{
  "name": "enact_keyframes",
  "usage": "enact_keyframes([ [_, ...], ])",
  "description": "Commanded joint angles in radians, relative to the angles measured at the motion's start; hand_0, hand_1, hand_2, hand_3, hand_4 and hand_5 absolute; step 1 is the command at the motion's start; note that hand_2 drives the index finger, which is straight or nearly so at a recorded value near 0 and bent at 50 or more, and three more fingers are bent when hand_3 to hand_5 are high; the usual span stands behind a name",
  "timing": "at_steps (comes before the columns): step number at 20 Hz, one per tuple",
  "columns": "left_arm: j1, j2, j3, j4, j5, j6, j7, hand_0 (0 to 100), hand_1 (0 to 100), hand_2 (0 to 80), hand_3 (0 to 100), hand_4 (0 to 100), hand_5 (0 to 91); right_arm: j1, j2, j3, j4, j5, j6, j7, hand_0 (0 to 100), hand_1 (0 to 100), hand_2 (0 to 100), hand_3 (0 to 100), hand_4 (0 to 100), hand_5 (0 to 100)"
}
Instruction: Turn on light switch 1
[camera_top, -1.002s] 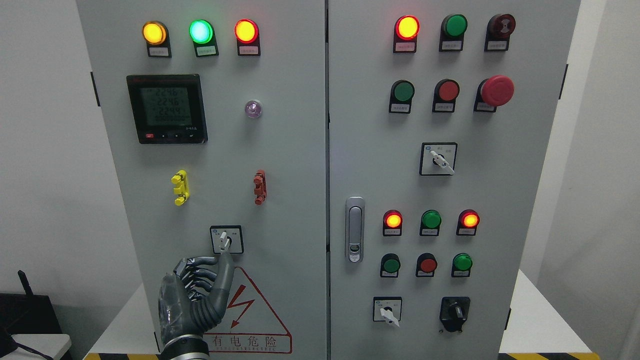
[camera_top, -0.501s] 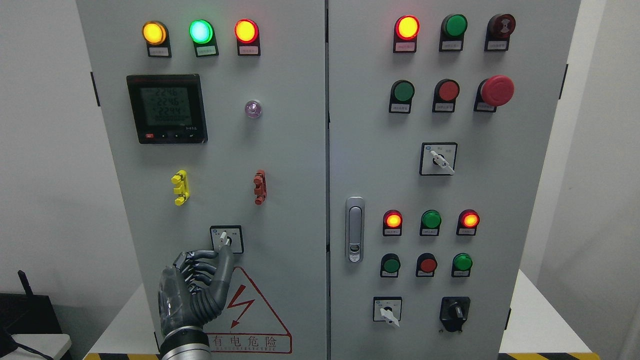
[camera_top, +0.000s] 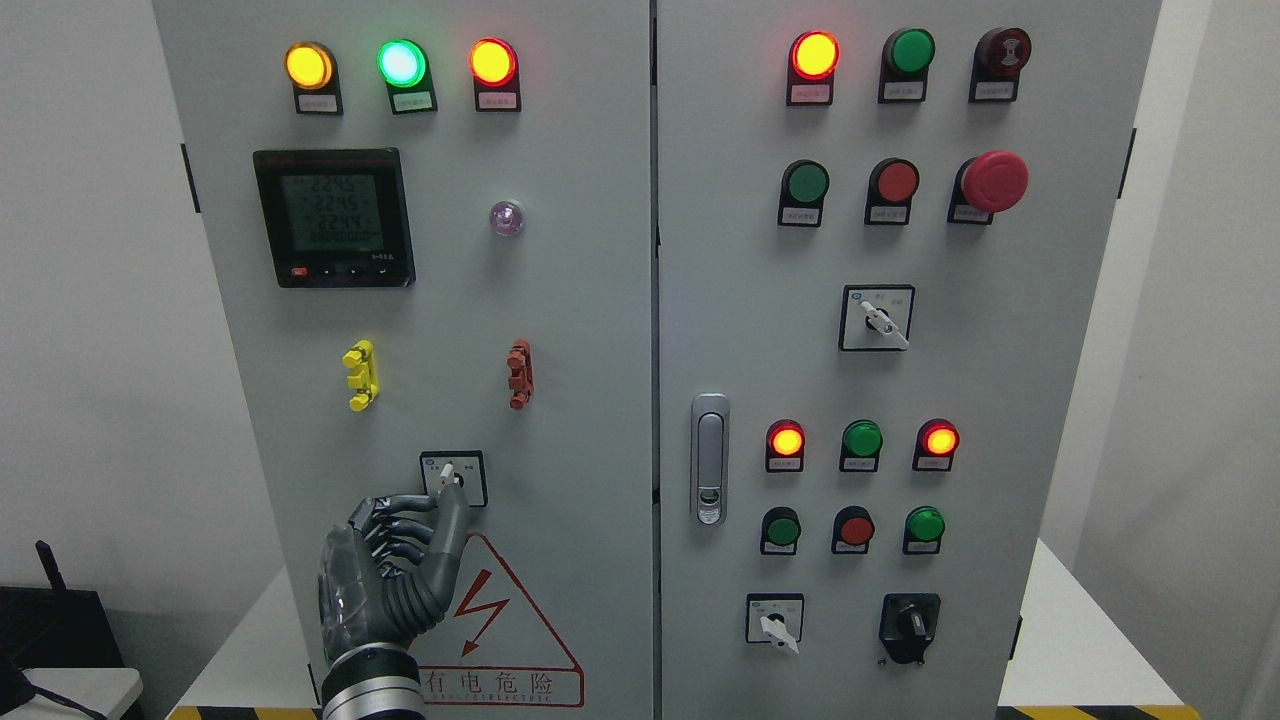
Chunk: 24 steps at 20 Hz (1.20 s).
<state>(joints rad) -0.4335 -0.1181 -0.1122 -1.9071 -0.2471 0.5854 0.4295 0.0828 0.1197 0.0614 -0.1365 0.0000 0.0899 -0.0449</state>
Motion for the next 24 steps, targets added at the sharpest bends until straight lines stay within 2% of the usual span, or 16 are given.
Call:
enact_keyframes([
  [1,-0.007,0.0,-0.001,0.002,0.0,0.004,-0.005,24,51,47.9,74,80,82.4,0.0,0.0,0.0,0.0,-0.018,0.001,0.0,12,39,0,0,0,0],
  [24,-0.031,0.0,-0.004,0.0,0.005,0.077,-0.009,24,48,49.4,75,80,80.8,0.0,0.0,0.0,0.0,-0.017,0.001,0.0,12,39,0,0,0,0],
])
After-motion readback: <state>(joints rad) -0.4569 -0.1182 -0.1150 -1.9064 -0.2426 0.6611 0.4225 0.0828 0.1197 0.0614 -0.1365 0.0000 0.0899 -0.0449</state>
